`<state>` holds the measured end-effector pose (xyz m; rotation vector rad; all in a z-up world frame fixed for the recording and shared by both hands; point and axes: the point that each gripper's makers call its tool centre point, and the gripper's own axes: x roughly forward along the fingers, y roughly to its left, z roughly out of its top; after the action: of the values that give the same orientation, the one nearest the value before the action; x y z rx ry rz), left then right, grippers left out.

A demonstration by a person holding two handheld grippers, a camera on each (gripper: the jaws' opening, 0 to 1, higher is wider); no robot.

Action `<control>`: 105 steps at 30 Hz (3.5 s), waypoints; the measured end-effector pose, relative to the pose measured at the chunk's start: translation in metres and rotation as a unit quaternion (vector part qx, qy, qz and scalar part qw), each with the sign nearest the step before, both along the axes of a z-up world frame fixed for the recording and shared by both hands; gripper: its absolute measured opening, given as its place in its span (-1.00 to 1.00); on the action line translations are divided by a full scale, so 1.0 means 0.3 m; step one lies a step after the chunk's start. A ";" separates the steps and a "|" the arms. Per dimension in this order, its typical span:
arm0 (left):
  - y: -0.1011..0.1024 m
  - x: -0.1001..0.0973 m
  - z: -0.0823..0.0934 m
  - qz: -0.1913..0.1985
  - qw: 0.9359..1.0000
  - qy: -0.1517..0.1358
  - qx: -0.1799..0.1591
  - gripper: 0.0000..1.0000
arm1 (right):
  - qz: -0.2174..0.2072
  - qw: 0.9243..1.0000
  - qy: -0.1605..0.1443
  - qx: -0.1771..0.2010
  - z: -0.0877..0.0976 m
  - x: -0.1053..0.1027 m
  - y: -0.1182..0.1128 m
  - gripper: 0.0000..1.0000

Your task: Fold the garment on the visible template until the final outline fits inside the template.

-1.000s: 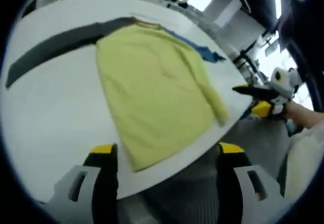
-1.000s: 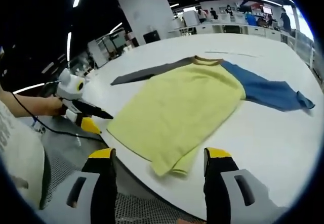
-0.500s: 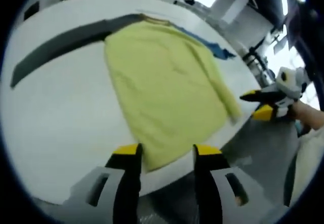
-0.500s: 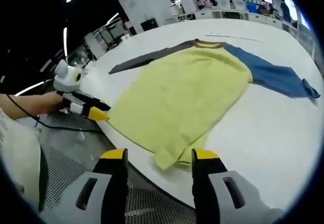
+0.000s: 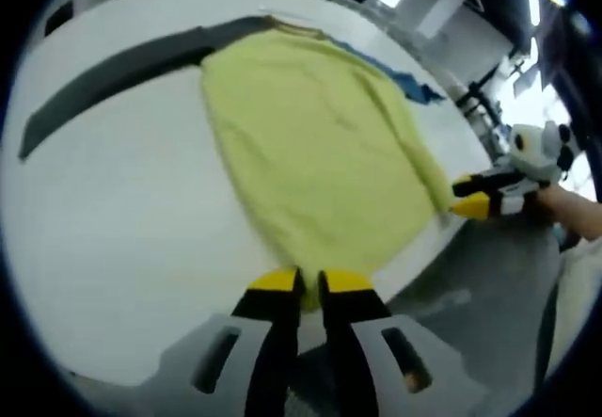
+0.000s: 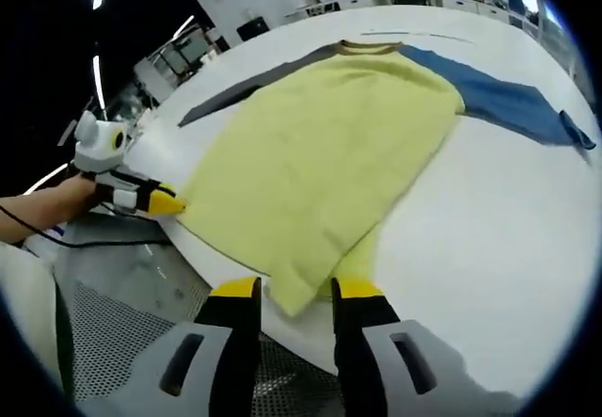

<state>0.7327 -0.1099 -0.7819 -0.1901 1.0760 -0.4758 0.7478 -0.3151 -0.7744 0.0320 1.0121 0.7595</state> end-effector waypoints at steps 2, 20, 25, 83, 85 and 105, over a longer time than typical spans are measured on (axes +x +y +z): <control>-0.002 0.004 0.000 0.003 1.000 0.000 -0.003 -0.95 | -0.003 1.000 0.000 -0.002 -0.002 0.003 -0.002 -0.50; 0.024 0.003 0.025 0.022 1.000 0.015 0.000 -0.98 | -0.094 0.995 0.019 0.009 0.036 0.049 -0.121 -0.87; 0.056 0.011 0.050 0.024 1.000 0.014 0.004 -0.98 | -0.112 0.993 0.022 0.006 0.059 0.061 -0.185 -0.88; 0.166 -0.121 0.019 -0.028 0.993 0.099 0.060 -0.88 | -0.069 0.988 0.123 -0.057 -0.033 -0.101 -0.244 -0.80; 0.167 -0.121 0.019 -0.028 0.993 0.098 0.059 -0.82 | -0.066 0.988 0.127 -0.056 -0.030 -0.113 -0.244 -0.80; 0.170 -0.026 0.108 -0.042 0.995 -0.008 0.093 0.46 | -0.017 0.994 0.050 -0.091 0.046 -0.094 -0.274 0.05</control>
<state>0.7250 -0.0587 -0.7494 0.0244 1.1098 -0.4489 0.7196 -0.3972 -0.7605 -0.0708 1.1712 0.6367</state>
